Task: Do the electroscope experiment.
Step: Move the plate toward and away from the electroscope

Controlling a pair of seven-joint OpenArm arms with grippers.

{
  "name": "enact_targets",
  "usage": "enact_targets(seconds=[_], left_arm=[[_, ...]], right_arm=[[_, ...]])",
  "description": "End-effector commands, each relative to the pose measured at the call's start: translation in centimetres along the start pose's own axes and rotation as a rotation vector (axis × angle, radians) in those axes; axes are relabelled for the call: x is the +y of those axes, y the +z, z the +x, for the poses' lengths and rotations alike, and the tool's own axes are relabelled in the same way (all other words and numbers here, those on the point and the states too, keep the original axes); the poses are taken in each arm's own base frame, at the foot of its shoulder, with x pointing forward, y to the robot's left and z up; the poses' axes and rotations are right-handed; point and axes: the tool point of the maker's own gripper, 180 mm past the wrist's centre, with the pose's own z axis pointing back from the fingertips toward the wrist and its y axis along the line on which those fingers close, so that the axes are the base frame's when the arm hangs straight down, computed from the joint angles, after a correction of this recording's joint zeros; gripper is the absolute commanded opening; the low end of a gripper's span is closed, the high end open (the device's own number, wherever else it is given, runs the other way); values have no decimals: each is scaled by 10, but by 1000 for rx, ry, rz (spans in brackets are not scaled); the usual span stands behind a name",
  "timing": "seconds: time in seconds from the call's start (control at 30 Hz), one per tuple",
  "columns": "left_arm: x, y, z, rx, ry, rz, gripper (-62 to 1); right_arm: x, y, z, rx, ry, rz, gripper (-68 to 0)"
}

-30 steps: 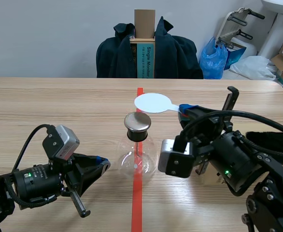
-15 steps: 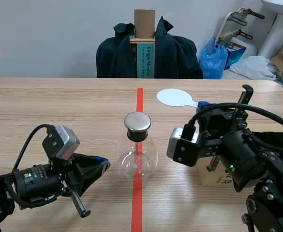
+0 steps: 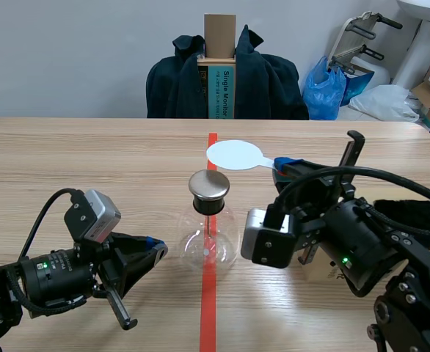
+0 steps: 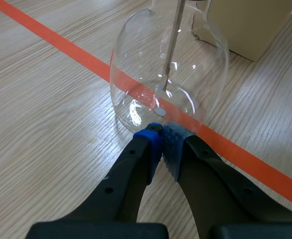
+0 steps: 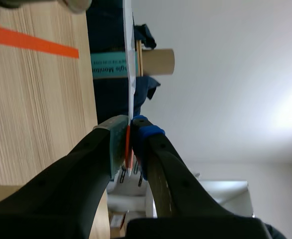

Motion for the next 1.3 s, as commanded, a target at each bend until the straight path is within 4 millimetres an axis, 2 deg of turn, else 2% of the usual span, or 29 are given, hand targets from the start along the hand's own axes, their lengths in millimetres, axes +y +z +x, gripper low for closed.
enact_targets(seconds=[0.0, 0.43, 0.83, 1.03, 1.27], left_arm=[[2, -3, 14, -49, -1, 5, -593], [2, -3, 14, -49, -1, 5, -593], [2, -3, 14, -49, -1, 5, -593], [2, -3, 14, -49, -1, 5, -593], [2, -3, 14, -49, -1, 5, -593]], right_arm=[[-13, -3, 3, -27, 18, -41, -667], [-13, -2, 24, -142, 21, -40, -667], [-11, 0, 29, -164, 18, -36, -667], [-11, -1, 25, -144, 17, -36, -667], [-12, -2, 7, -44, 16, -37, -667]])
